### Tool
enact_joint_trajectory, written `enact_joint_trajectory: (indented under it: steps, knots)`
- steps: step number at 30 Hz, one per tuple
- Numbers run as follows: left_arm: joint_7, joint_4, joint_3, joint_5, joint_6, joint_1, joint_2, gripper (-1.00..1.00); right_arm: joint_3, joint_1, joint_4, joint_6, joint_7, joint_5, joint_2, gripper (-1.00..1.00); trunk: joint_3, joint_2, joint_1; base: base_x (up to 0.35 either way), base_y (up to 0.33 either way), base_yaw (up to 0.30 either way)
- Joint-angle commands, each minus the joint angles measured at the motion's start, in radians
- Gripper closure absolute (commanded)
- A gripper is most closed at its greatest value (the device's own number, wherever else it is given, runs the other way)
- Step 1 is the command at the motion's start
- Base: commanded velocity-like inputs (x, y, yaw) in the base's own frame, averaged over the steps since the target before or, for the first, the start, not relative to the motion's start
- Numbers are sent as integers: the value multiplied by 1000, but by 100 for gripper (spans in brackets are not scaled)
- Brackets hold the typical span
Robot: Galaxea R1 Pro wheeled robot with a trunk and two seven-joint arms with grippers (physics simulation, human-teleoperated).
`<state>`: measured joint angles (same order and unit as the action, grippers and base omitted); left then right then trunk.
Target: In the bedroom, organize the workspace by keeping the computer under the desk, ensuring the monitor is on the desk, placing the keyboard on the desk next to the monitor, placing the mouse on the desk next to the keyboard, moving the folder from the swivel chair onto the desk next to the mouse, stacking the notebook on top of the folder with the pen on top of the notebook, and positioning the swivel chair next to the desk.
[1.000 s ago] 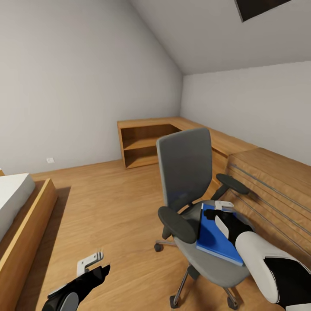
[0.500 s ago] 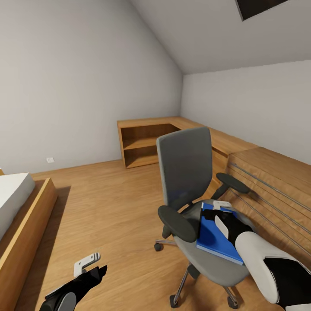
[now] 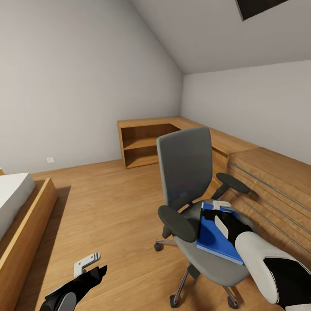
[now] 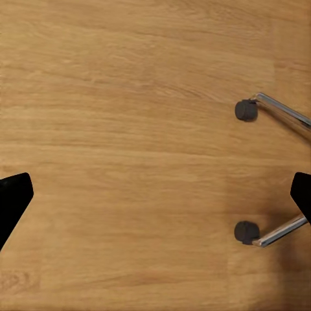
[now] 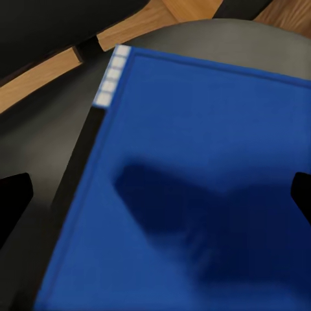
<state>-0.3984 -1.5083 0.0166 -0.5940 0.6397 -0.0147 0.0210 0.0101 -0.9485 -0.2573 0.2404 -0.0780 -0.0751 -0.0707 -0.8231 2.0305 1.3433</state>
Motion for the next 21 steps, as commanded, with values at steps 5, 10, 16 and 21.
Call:
enact_joint_trajectory:
  steps: [5, 10, 16, 21]
  knots:
    - [-10, -1, 2, -10, 1, -1, 1, -100, 1, 0, -2, 5, -3, -8, 0, -100, -1, 0, 0, 0, 0, 109]
    - [-10, -1, 2, -11, 1, -1, 1, -100, 1, -1, -3, 5, -3, -7, -1, -100, -1, 0, 0, 0, 0, 42]
    - [-8, -2, 4, -12, 1, -1, 0, -100, 1, -1, -3, 4, -3, -3, -1, -100, -1, 0, 0, 0, 0, 9]
    - [-8, -4, 4, -12, 1, -1, 0, -100, 1, 0, -2, 2, -4, -1, -1, -100, -1, 0, 0, 0, 0, 1]
